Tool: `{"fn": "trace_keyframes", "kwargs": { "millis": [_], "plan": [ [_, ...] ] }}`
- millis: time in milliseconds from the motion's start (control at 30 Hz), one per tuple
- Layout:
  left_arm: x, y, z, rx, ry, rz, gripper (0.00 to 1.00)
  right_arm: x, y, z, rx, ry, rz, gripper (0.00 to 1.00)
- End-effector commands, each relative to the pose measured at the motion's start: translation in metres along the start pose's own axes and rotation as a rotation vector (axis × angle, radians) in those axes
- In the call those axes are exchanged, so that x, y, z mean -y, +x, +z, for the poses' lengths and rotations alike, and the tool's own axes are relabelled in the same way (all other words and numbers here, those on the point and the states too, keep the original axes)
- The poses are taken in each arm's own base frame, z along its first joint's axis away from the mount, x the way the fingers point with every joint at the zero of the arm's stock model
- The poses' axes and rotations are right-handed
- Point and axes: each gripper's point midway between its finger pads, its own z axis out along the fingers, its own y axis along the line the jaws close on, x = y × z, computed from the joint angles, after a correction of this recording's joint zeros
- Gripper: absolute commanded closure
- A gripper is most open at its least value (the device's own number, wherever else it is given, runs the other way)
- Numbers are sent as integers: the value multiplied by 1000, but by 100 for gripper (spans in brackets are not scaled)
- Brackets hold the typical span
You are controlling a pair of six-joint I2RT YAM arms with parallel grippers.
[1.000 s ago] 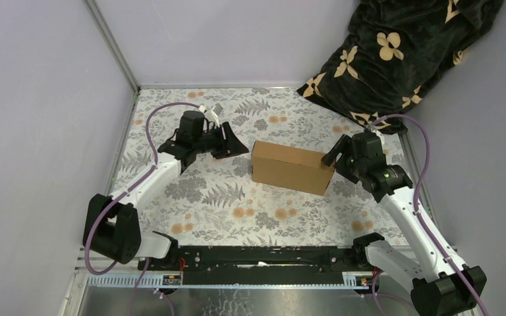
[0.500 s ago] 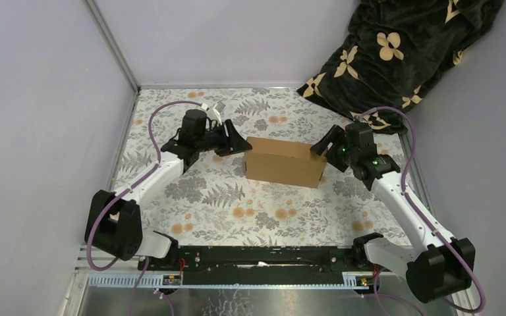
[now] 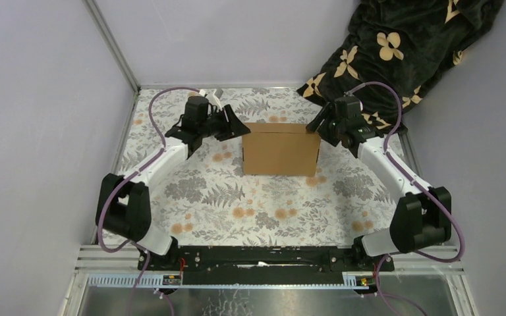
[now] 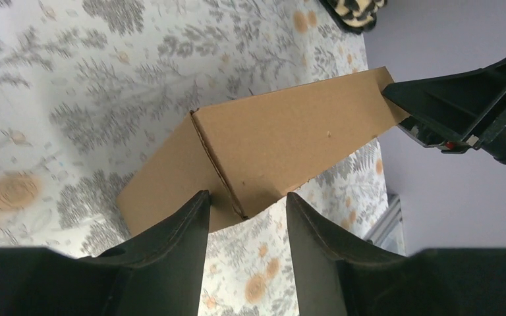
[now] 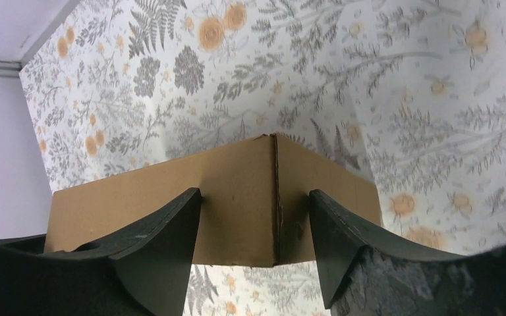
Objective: Fold the paper box
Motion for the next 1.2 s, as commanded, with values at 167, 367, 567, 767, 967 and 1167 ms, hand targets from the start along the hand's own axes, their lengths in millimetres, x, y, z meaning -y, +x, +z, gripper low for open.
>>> {"fn": "trace_keyframes", "kwargs": {
  "millis": [167,367,567,767,967,1167],
  "plan": [
    [35,-49,23,61,111,112,49,-93,-28,14,-26,-283,-61,47],
    [45,-59,20,97,141,136,49,-106,-27,12,-32,-355,-74,49],
    [42,-48,-3,139,112,160,50,-89,2,6,-70,-359,-98,52],
    [29,-12,-27,163,71,180,50,-55,49,-1,-123,-302,-138,55],
    [30,27,-42,154,49,209,51,-36,81,-15,-139,-257,-207,55],
    [21,58,-56,140,20,190,51,-10,119,-34,-168,-191,-192,56]
  ]
}}
